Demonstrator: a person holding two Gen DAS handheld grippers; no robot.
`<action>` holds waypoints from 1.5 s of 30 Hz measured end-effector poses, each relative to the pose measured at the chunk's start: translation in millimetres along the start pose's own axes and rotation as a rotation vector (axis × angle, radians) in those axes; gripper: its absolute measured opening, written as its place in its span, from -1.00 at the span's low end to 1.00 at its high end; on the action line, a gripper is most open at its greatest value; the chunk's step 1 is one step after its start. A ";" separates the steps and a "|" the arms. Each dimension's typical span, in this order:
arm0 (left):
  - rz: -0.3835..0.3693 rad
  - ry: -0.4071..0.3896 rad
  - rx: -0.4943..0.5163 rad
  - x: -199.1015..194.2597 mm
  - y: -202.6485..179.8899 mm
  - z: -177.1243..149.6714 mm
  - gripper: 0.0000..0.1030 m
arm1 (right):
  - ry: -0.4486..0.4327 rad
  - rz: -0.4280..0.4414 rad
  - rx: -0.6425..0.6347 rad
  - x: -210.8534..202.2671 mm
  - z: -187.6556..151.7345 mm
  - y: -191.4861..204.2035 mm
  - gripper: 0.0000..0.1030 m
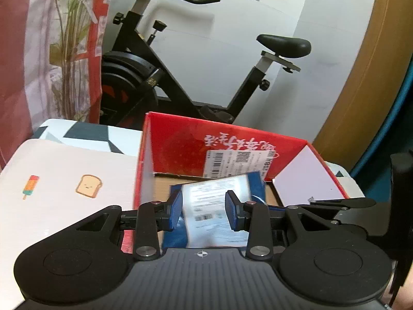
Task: Organize soft objects
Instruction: 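Lift the blue packet with the right gripper and drop it into the red box, then lower the right gripper onto the white face-mask bag and grasp its corner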
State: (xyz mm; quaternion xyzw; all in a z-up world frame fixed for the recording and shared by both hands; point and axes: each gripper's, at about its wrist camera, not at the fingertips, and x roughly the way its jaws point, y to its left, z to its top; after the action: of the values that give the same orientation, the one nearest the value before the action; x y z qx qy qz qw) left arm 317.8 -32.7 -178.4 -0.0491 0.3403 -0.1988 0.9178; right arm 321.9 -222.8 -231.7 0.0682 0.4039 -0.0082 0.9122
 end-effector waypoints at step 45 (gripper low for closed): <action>-0.038 0.132 0.064 -88.1 -39.0 -136.5 -0.09 | -0.159 -0.146 0.191 -144.4 -202.2 -39.1 0.91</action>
State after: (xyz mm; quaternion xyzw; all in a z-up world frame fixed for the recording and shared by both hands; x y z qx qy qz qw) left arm 156.2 -27.1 -220.5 -0.0129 0.3927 -0.2296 0.8904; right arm 73.1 -240.8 -264.0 0.1241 0.3318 -0.1183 0.9276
